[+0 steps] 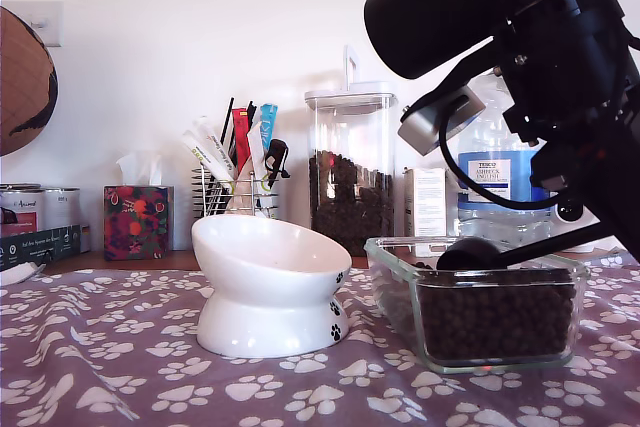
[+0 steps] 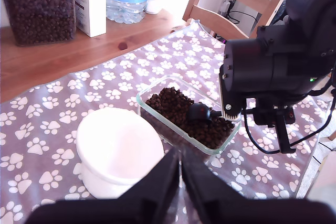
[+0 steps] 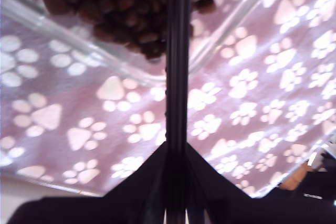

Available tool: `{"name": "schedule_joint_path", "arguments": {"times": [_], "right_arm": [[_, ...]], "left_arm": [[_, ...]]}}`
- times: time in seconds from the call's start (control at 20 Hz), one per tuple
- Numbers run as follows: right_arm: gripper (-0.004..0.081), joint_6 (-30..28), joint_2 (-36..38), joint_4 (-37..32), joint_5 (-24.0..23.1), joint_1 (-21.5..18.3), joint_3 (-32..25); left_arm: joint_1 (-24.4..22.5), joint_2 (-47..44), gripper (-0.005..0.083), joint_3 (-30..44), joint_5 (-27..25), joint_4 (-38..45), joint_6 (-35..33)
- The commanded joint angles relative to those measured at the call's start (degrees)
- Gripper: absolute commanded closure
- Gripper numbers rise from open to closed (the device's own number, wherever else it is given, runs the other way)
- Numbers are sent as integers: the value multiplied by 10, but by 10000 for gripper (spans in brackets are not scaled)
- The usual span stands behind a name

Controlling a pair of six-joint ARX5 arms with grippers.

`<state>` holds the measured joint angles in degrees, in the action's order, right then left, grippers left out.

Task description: Measure one spoon of cat food and pour it into the food bowl

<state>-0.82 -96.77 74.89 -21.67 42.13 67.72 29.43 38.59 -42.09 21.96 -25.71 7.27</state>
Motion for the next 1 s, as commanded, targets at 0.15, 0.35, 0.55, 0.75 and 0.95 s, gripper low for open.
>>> {"name": "schedule_joint_path", "arguments": {"times": [0.15, 0.35, 0.55, 0.75, 0.95], "right_arm": [[783, 31, -23, 7, 44, 5, 3], [783, 62, -51, -5, 64, -7, 3], [783, 84, -53, -13, 100, -28, 3], [783, 84, -53, -11, 109, -37, 14], [783, 83, -53, -2, 110, -37, 41]], "left_arm": [[0, -5, 795, 13, 3, 4, -2], [0, -22, 795, 13, 12, 3, -2], [0, -38, 795, 13, 11, 0, -2], [0, -42, 795, 13, 12, -3, -2], [0, -42, 795, 13, 12, -17, -2]]}}
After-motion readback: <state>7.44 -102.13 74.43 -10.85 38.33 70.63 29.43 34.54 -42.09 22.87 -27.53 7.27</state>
